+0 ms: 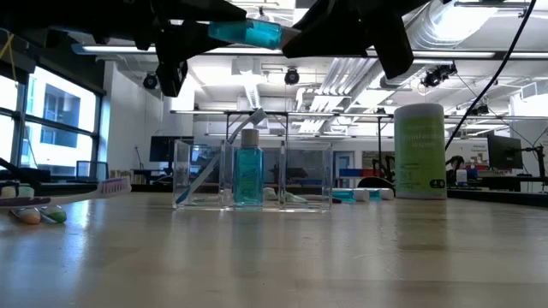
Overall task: Pick & Place toothbrushing station
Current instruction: Put the mouthwash into the center of the transparent organizer
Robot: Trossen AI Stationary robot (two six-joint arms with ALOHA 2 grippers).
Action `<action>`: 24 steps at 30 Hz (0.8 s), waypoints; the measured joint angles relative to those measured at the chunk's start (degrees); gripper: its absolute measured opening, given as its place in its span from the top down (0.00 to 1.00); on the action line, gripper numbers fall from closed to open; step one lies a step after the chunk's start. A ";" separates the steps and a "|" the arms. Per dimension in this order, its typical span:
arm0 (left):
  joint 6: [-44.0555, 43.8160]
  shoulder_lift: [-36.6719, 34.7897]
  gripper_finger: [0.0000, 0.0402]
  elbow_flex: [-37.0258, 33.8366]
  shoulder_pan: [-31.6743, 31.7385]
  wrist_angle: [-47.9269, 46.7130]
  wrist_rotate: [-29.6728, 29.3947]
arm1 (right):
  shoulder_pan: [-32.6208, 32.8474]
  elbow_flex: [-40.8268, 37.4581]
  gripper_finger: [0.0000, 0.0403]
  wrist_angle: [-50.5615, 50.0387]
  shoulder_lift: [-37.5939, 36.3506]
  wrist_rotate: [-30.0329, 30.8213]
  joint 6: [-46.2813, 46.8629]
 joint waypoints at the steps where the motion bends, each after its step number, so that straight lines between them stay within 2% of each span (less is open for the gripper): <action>1: 0.00 0.00 0.82 0.00 0.00 -0.02 0.00 | 0.00 0.00 0.78 0.01 0.00 0.02 0.00; 3: 0.00 0.00 0.82 0.00 0.02 -0.14 0.08 | 0.00 0.00 0.72 0.05 0.00 -0.10 0.30; 7: 0.01 0.00 0.82 -0.02 0.07 -0.77 -0.15 | 0.26 0.00 0.52 1.15 0.00 1.25 3.86; 11: 2.27 0.00 0.82 0.00 -0.06 -0.02 -0.37 | 2.38 0.00 0.36 0.11 0.00 10.67 7.76; 13: 4.46 0.00 0.82 0.00 -0.58 0.03 -0.37 | 4.54 0.01 0.30 -5.08 -0.02 16.11 11.73; 17: 8.94 0.00 0.82 -0.02 -1.93 2.04 -0.14 | 9.22 0.00 0.24 -18.33 -0.95 21.53 22.43; 24: 18.15 0.00 0.82 -0.02 -4.44 9.58 -0.43 | 13.78 0.00 0.23 -36.36 -6.51 20.28 49.18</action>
